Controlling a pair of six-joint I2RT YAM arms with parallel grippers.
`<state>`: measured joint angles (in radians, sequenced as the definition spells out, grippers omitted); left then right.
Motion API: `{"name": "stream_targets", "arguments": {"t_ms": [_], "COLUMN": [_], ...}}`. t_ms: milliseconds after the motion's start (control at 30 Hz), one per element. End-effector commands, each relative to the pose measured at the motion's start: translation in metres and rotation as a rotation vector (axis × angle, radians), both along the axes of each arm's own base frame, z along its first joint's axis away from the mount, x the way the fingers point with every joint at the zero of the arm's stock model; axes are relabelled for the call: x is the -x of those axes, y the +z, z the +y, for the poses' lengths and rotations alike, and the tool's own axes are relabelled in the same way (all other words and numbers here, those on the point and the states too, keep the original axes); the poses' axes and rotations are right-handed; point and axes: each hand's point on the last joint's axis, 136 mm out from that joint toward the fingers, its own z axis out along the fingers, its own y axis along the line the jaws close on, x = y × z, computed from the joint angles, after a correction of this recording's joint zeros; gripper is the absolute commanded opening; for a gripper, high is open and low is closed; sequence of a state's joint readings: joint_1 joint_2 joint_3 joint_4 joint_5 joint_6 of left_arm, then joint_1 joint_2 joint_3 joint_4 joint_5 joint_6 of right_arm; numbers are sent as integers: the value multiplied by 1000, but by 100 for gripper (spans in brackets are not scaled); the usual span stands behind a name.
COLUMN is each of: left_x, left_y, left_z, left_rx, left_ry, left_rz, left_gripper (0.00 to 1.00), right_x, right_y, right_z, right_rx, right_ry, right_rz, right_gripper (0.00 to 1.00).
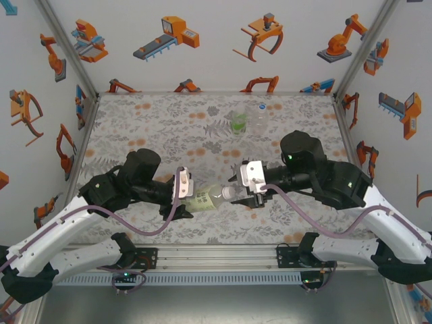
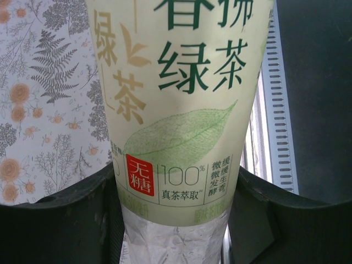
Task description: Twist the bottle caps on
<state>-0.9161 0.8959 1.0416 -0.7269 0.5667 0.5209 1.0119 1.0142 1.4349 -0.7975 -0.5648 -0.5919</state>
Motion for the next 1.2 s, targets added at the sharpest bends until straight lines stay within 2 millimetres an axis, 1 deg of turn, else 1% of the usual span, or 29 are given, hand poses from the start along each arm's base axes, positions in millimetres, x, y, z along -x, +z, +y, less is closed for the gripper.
{"name": "stream_targets", "arguments": {"t_ms": [0, 267, 367, 467, 567, 667, 700, 767, 833, 867, 900, 967, 1033, 1067, 1100, 1167], "left_x": [8, 9, 9, 8, 6, -2, -5, -11, -17, -20, -23, -28, -31, -32, -33, -34], "left_y": [14, 14, 14, 13, 13, 12, 12, 12, 10, 10, 9, 8, 8, 8, 9, 9], "left_z": [1, 1, 2, 3, 3, 3, 3, 3, 4, 4, 4, 4, 3, 3, 2, 2], "left_rx": [36, 36, 36, 35, 35, 43, 49, 61, 61, 59, 54, 50, 47, 47, 50, 50], "left_ry": [-30, -28, -26, -21, -6, 34, 50, 78, 110, 121, 133, 152, 162, 165, 165, 166], "left_rz": [-1, 2, -1, -2, -8, -29, -42, -69, -92, -103, -111, -124, -138, -142, -148, -151], "left_gripper": [0, 0, 0, 0, 0, 0, 0, 0, 0, 0, 0, 0, 0, 0, 0, 0], "right_x": [10, 11, 11, 9, -1, -24, -34, -57, -84, -91, -95, -95, -91, -89, -88, -89], "right_y": [10, 11, 9, 10, 12, 12, 13, 10, -7, -17, -31, -55, -77, -84, -85, -80], "right_z": [0, 5, 6, 7, 12, 19, 20, 18, 5, -1, -7, -13, -15, -14, -10, -2], "right_rx": [-50, -62, -59, -67, -92, -162, -196, -272, -339, -354, -359, -346, -323, -319, -321, -337], "right_ry": [65, 75, 75, 56, -35, -230, -307, -496, -754, -852, -950, -1088, -1184, -1208, -1198, -1161], "right_rz": [-47, -16, -5, 24, 127, 361, 467, 691, 970, 1101, 1239, 1482, 1679, 1756, 1814, 1839], "right_gripper": [49, 41, 37, 29, 16, 4, 1, 0, 0, 0, 0, 0, 0, 0, 0, 0]}}
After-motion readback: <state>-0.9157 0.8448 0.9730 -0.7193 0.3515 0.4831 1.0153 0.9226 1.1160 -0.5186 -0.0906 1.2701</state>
